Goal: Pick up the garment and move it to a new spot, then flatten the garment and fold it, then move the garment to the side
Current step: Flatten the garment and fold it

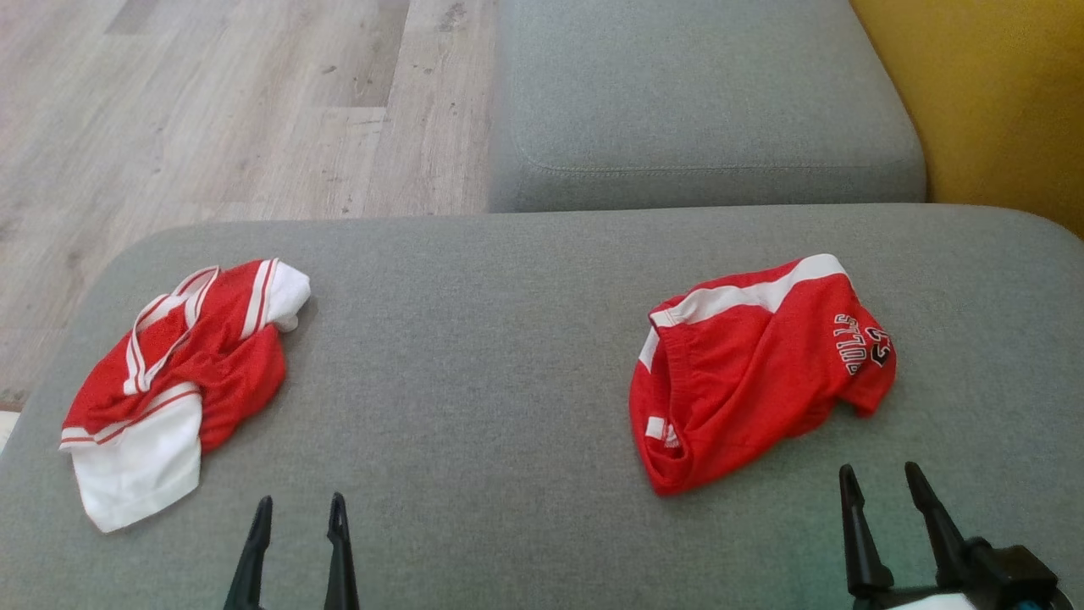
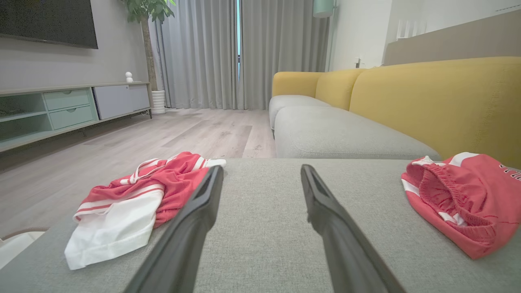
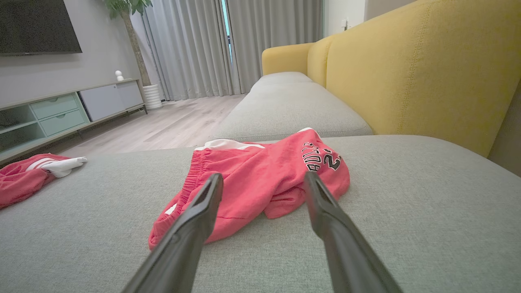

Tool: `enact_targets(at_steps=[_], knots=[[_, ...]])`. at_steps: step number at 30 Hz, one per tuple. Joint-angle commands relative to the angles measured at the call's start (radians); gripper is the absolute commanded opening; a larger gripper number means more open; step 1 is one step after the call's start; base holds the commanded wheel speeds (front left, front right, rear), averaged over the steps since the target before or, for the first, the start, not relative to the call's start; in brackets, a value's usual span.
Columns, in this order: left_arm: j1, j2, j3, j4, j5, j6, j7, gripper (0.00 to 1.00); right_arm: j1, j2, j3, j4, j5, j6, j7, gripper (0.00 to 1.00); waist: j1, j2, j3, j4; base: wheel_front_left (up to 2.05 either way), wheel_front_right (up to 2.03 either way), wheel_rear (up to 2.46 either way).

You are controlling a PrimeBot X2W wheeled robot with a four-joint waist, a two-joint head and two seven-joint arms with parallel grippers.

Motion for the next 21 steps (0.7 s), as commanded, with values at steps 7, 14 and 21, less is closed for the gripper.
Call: enact_targets(at_steps=[7,14,21], knots=[[-0.041,-0.02,0.033,-0.008,0.018,-0.028,-0.009,1.0,-0.042,-0.008,0.034,-0.039,0.0,-0.001,-0.004,1.0,0.0,0.0,0.003,-0.003,0.0,0.0,0.0],[-0.047,-0.023,0.027,0.006,0.016,-0.036,-0.009,1.0,-0.043,-0.008,0.043,-0.039,0.003,-0.001,-0.004,1.0,0.0,0.0,0.006,-0.004,0.0,0.0,0.0],[-0.116,-0.024,-0.016,0.055,-0.038,-0.067,-0.009,1.0,-0.062,-0.008,0.064,-0.047,-0.014,-0.001,-0.004,1.0,0.0,0.0,0.038,-0.01,0.0,0.0,0.0]])
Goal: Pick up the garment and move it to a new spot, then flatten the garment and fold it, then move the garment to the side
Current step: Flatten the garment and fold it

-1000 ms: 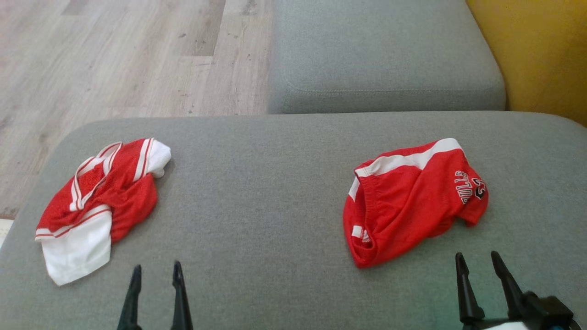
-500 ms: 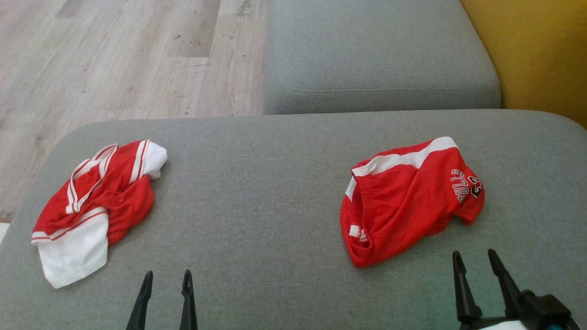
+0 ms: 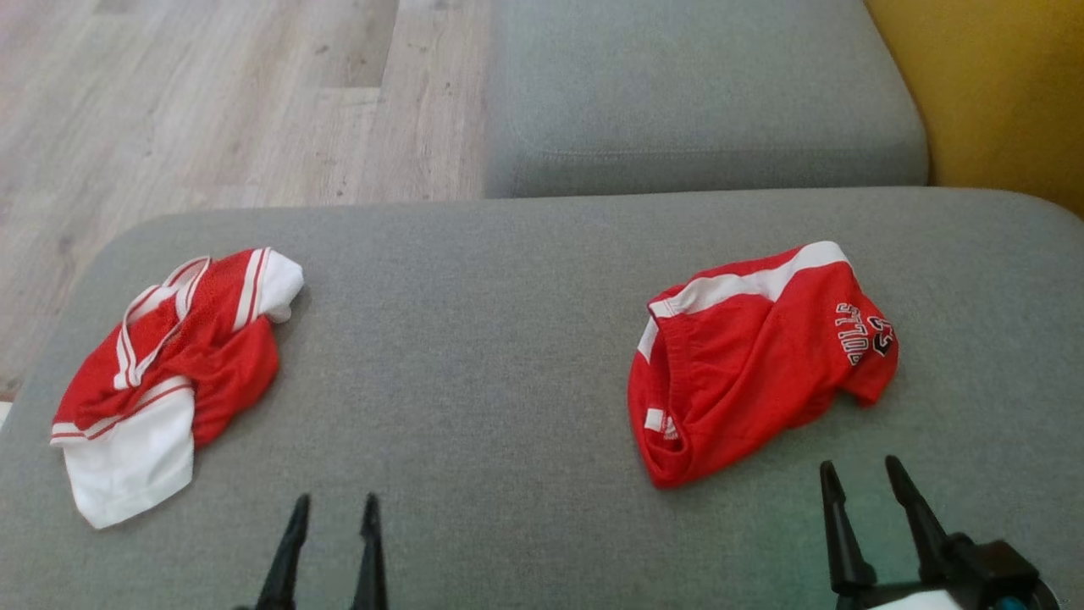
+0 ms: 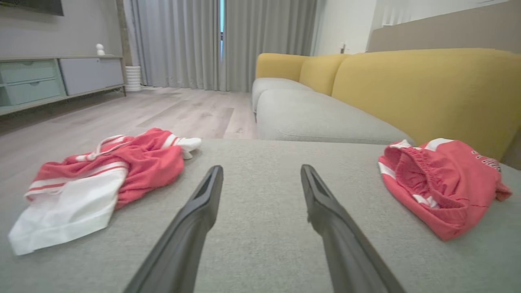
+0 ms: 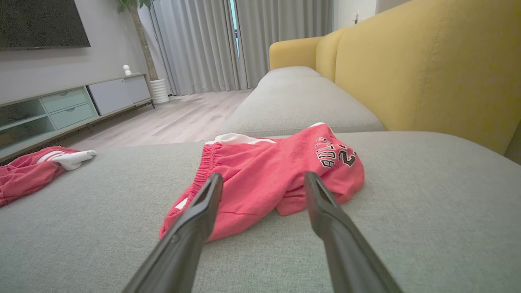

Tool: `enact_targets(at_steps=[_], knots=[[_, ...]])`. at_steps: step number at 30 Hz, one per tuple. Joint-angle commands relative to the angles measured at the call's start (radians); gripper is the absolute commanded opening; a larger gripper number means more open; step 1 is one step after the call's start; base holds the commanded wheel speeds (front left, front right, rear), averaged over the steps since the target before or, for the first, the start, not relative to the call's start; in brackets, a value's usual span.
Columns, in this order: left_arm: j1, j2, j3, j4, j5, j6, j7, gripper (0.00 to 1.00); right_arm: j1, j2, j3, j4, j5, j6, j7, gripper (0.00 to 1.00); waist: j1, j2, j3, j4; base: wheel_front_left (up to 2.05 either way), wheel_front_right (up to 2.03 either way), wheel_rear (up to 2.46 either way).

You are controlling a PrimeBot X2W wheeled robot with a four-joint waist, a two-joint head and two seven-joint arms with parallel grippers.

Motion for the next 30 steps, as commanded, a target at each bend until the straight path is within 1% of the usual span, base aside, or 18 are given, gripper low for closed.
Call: enact_targets(at_steps=[1,3,5,7,9,12,15,16,20,23,28,30], knots=[[-0.093,-0.01,0.013,-0.016,-0.012,-0.008,-0.009,1.0,-0.064,-0.008,0.037,-0.035,-0.014,-0.001,-0.004,1.0,-0.0001,0.0,0.017,-0.008,0.0,0.0,0.0],[-0.136,-0.01,-0.013,0.015,-0.035,-0.027,-0.01,1.0,-0.08,-0.008,0.051,-0.033,-0.027,-0.001,-0.004,1.0,-0.0001,0.0,0.038,-0.016,0.0,0.0,0.0],[-0.187,-0.01,-0.044,0.051,-0.062,-0.05,-0.01,1.0,-0.101,-0.008,0.06,-0.03,-0.017,-0.001,-0.004,1.0,-0.0001,0.0,0.059,-0.026,0.0,0.0,0.0],[-0.245,-0.01,-0.074,0.088,-0.113,-0.07,-0.01,1.0,-0.125,-0.008,0.082,-0.028,-0.037,-0.001,-0.004,1.0,-0.0001,0.0,0.082,-0.036,0.0,0.0,0.0],[-0.31,-0.01,-0.105,0.126,-0.162,-0.086,-0.01,1.0,-0.148,-0.008,0.089,-0.028,-0.029,-0.001,-0.004,1.0,-0.0001,0.0,0.105,-0.047,0.0,0.0,0.0],[-0.427,-0.01,-0.159,0.186,-0.256,-0.11,0.007,1.0,-0.197,-0.01,0.108,-0.037,-0.025,-0.001,-0.004,1.0,-0.0001,0.0,0.175,-0.068,0.0,0.0,0.0],[-0.555,-0.01,-0.213,0.234,-0.395,-0.13,0.063,1.0,-0.25,-0.012,0.124,-0.04,-0.006,-0.001,-0.004,1.0,-0.0001,0.0,0.247,-0.09,0.0,0.0,0.0],[-0.555,-0.01,-0.213,0.234,-0.395,-0.13,0.063,1.0,-0.25,-0.012,0.124,-0.04,-0.006,-0.001,-0.004,1.0,-0.0001,0.0,0.247,-0.09,0.0,0.0,0.0],[-0.71,-0.01,-0.28,0.29,-0.538,-0.143,0.138,1.0,-0.311,-0.022,0.142,-0.051,0.008,-0.001,-0.004,1.0,-0.0001,0.0,0.33,-0.119,0.0,0.0,0.0],[-0.792,-0.01,-0.315,0.332,-0.642,-0.149,0.186,1.0,-0.338,-0.024,0.137,-0.056,0.01,-0.001,-0.004,1.0,-0.0001,0.0,0.37,-0.146,0.0,0.0,0.0],[-0.879,-0.01,-0.355,0.384,-0.803,-0.154,0.261,1.0,-0.358,-0.028,0.146,-0.062,-0.001,-0.001,-0.004,1.0,-0.0001,0.0,0.413,-0.192,0.0,0.0,0.0],[-0.903,-0.01,-0.368,0.395,-0.851,-0.155,0.288,1.0,-0.361,-0.026,0.148,-0.064,-0.002,-0.001,-0.004,1.0,-0.0001,0.0,0.424,-0.209,0.0,0.0,0.0]])
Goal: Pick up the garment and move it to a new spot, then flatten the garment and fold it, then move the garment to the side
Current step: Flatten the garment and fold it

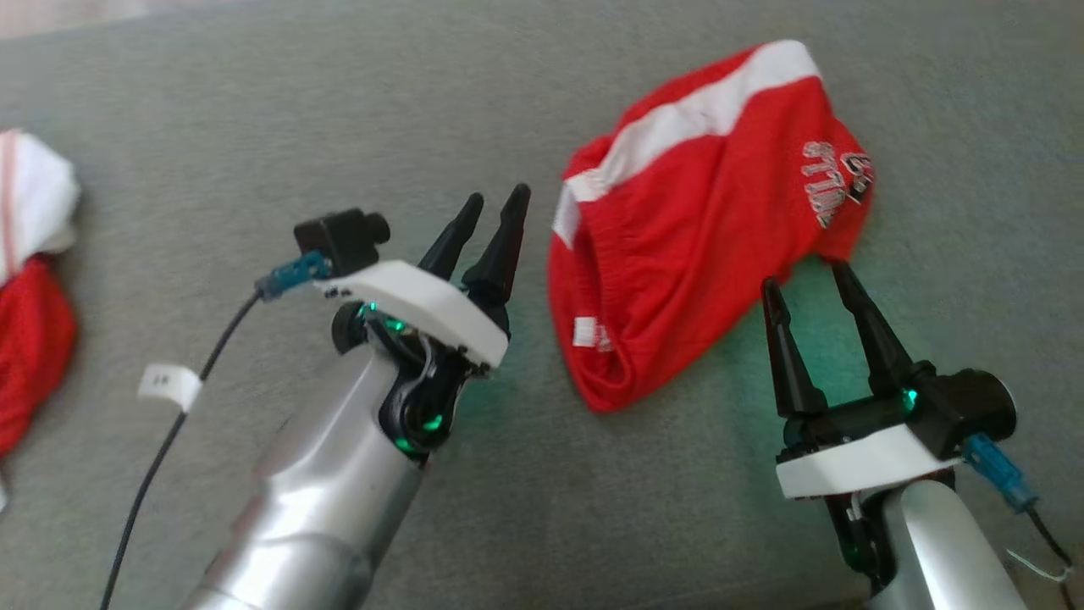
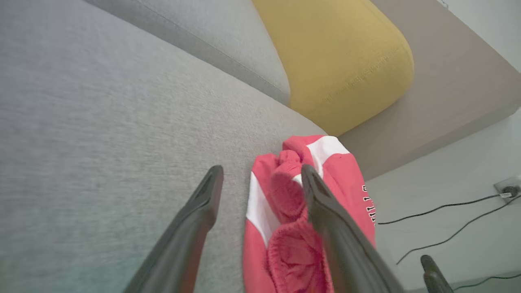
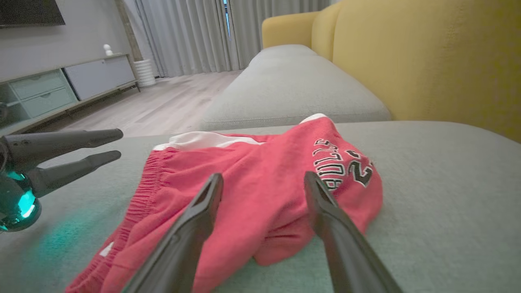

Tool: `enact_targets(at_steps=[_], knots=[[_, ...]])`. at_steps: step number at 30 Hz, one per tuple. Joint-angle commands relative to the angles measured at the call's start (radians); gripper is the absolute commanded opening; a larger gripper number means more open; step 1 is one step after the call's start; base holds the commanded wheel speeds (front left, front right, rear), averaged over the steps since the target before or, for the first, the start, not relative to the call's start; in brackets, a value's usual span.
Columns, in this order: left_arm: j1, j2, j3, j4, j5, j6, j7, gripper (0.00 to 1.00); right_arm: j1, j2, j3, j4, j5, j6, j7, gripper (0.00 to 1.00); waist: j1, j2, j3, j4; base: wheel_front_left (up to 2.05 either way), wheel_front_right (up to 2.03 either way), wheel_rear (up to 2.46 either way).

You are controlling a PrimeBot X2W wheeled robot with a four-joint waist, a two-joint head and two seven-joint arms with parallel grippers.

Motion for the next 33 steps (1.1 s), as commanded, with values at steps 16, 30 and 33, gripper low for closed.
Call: enact_targets(at_steps=[16,30,33], knots=[[-0.093,0.039,-0.059,-0.044,-0.165,-0.007,0.06,1.0,-0.009,0.009,0.015,-0.036,-0.003,-0.001,-0.004,1.0,-0.0002,0.0,0.047,-0.095,0.0,0.0,0.0],[-0.166,0.075,-0.146,-0.069,-0.187,-0.007,0.009,0.0,-0.008,0.012,0.037,-0.026,0.014,-0.001,-0.004,1.0,-0.0002,0.0,-0.002,-0.152,0.0,0.0,0.0],[-0.215,0.076,-0.174,-0.08,-0.18,-0.007,0.014,0.0,-0.004,0.012,0.046,-0.026,0.025,-0.001,-0.004,1.0,-0.0002,0.0,-0.025,-0.17,0.0,0.0,0.0]])
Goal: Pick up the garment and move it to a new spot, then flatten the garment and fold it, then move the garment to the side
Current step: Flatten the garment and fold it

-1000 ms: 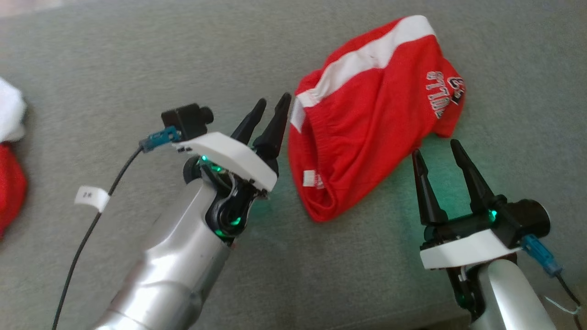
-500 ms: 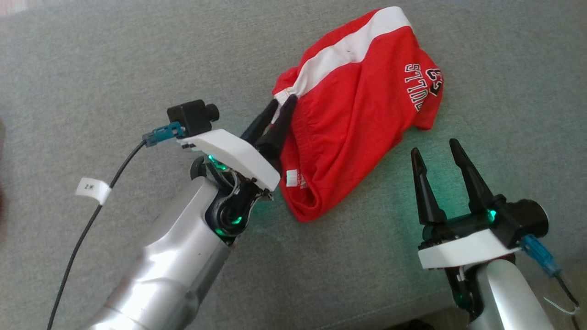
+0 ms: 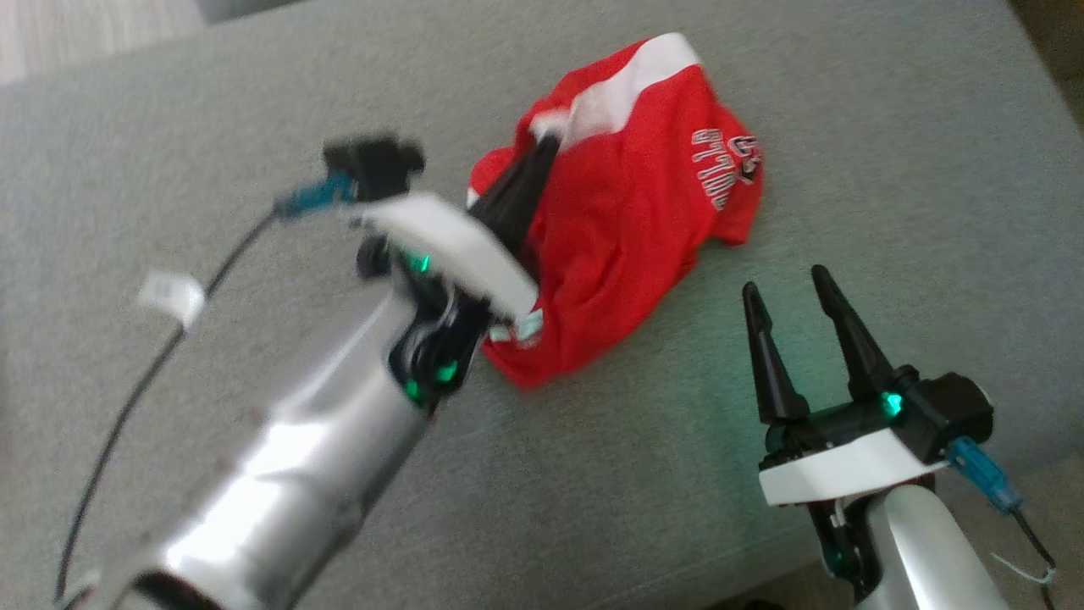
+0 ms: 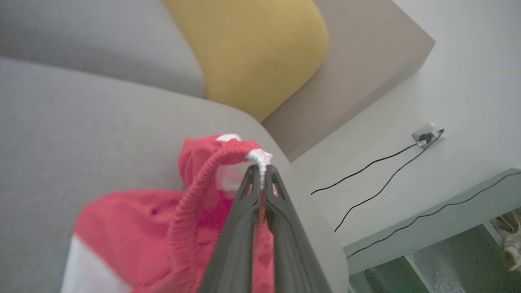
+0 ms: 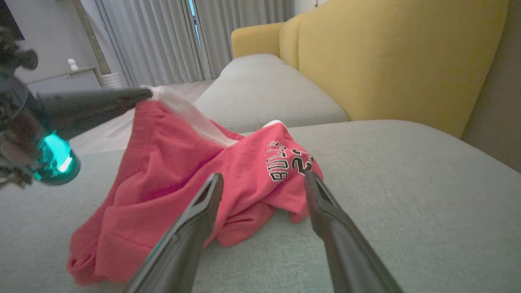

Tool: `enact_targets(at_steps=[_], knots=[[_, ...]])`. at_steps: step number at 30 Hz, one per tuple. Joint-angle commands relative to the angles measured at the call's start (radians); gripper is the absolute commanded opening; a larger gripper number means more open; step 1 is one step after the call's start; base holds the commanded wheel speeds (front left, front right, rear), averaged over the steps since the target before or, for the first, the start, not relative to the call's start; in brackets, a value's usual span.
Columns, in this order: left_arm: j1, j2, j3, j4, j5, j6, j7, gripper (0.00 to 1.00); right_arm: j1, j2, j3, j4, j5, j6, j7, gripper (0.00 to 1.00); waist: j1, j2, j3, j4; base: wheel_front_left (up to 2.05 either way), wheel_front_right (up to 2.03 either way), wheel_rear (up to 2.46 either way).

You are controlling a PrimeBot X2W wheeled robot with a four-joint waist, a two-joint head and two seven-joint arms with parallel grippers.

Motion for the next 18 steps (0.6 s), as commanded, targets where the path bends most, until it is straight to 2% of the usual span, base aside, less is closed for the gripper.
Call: enact_targets(at_steps=[1,7,12,15,18], knots=[[-0.081,0.008,0.021,-0.044,0.005,-0.006,0.0,0.0,-0.003,-0.002,0.026,-0.028,0.008,-0.001,-0.004,1.0,0.0,0.0,-0.03,-0.026,0.0,0.0,0.0],[-0.244,0.008,-0.035,-0.082,-0.028,-0.006,0.041,0.0,0.033,-0.002,0.038,-0.022,0.032,-0.001,-0.004,1.0,0.0,0.0,-0.119,-0.085,0.0,0.0,0.0],[-0.287,0.024,-0.064,-0.159,-0.11,-0.006,0.059,0.0,0.09,-0.002,0.028,-0.016,0.025,-0.001,-0.004,1.0,0.0,0.0,-0.19,-0.087,0.0,0.0,0.0],[-0.246,0.062,-0.078,-0.225,-0.167,-0.006,0.067,0.0,0.119,-0.002,0.015,-0.021,0.02,-0.001,-0.004,1.0,0.0,0.0,-0.216,-0.066,0.0,0.0,0.0],[-0.144,0.133,-0.097,-0.293,-0.207,-0.006,0.059,0.0,0.143,-0.002,0.007,-0.028,0.021,-0.001,-0.004,1.0,0.0,0.0,-0.241,-0.033,0.0,0.0,0.0]])
